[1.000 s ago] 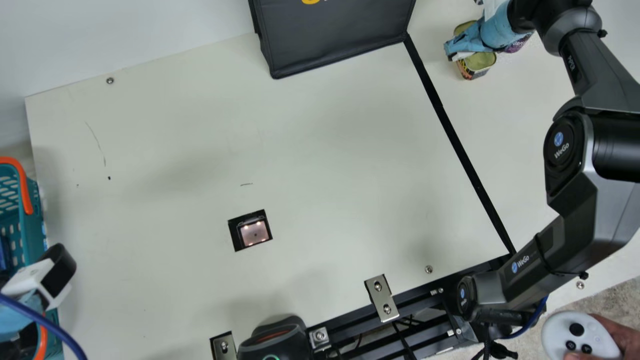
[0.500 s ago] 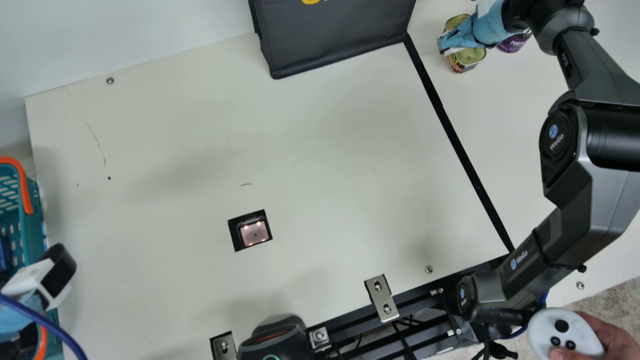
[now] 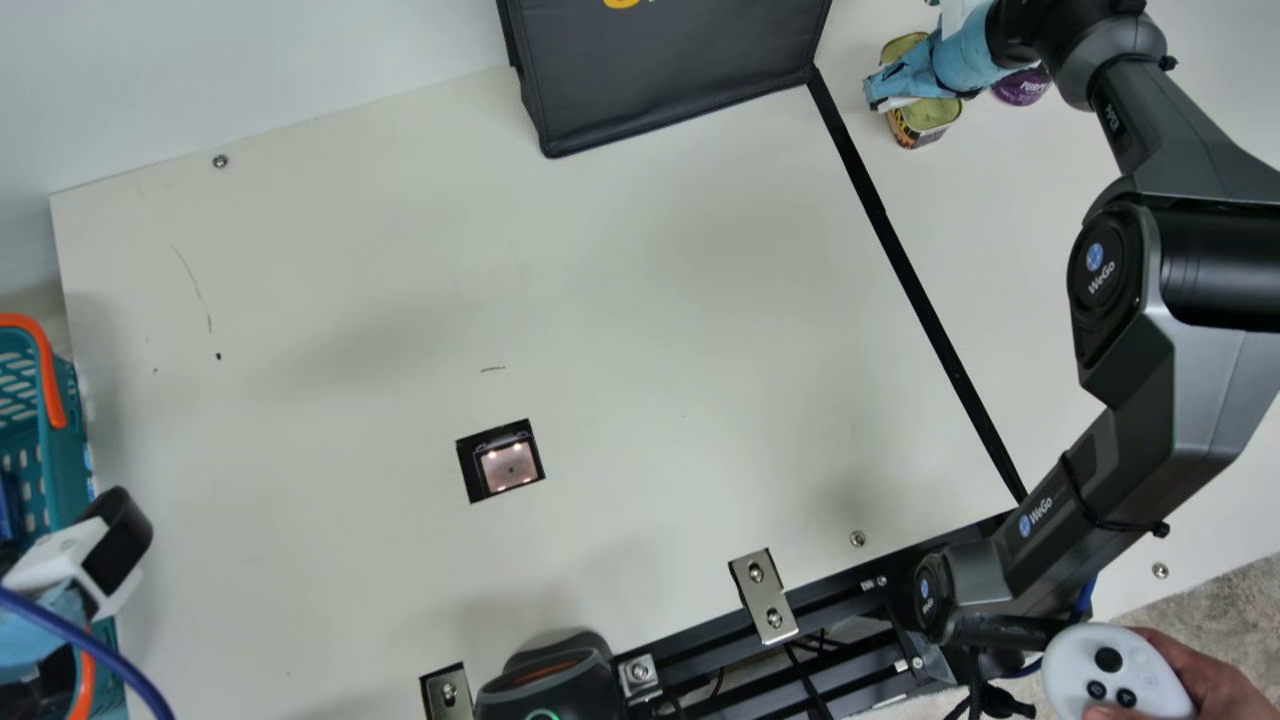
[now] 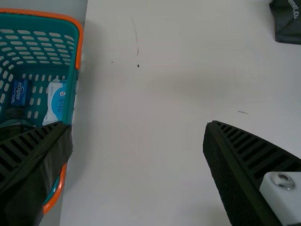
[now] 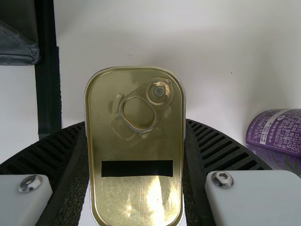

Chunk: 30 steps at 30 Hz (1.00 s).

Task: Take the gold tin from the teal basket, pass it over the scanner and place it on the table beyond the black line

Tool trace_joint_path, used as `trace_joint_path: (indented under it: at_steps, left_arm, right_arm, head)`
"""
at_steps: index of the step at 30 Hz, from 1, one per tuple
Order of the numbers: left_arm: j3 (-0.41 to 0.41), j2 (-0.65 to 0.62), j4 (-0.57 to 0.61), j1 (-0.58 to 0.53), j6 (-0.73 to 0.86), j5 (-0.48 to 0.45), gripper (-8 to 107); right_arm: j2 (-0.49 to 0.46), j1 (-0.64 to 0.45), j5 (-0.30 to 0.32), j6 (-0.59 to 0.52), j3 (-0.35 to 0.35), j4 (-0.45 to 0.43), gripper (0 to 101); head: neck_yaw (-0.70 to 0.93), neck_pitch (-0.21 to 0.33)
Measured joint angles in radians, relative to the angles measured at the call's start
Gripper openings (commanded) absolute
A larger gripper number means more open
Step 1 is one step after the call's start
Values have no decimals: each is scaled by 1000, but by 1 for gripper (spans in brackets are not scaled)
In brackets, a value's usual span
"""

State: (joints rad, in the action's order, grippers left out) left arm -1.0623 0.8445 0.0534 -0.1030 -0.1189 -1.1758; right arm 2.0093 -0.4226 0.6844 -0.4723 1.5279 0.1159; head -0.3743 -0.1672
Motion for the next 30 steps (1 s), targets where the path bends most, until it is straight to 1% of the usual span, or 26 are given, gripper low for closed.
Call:
trace_joint_path:
  at_steps: [4, 8, 12, 13, 21, 26, 30]
  left_arm:
    - [0, 0, 0, 0, 0, 0, 90]
    - [0, 0, 0, 0, 0, 0, 90]
    - [0, 0, 0, 0, 0, 0, 90]
    - [0, 0, 0, 0, 0, 0, 90]
    - [0, 0, 0, 0, 0, 0, 90]
    - [0, 0, 0, 0, 0, 0, 90]
    - [0, 0, 0, 0, 0, 0, 90]
  right_arm:
    - [0, 3, -2, 8, -4, -7, 67]
    - [1, 9, 10, 15, -7, -13, 80]
    - [1, 11, 5, 28, -9, -19, 94]
    - [1, 11, 4, 31, -10, -25, 95]
    - [-42, 20, -10, 84, -34, -72, 95]
    - [-101, 31, -19, 135, -66, -106, 95]
    - [-167, 43, -17, 175, -100, -123, 95]
  head:
    - [0, 0]
    - [0, 0]
    - [0, 0]
    - [0, 0]
    - [0, 0]
    - [0, 0]
    - [0, 0]
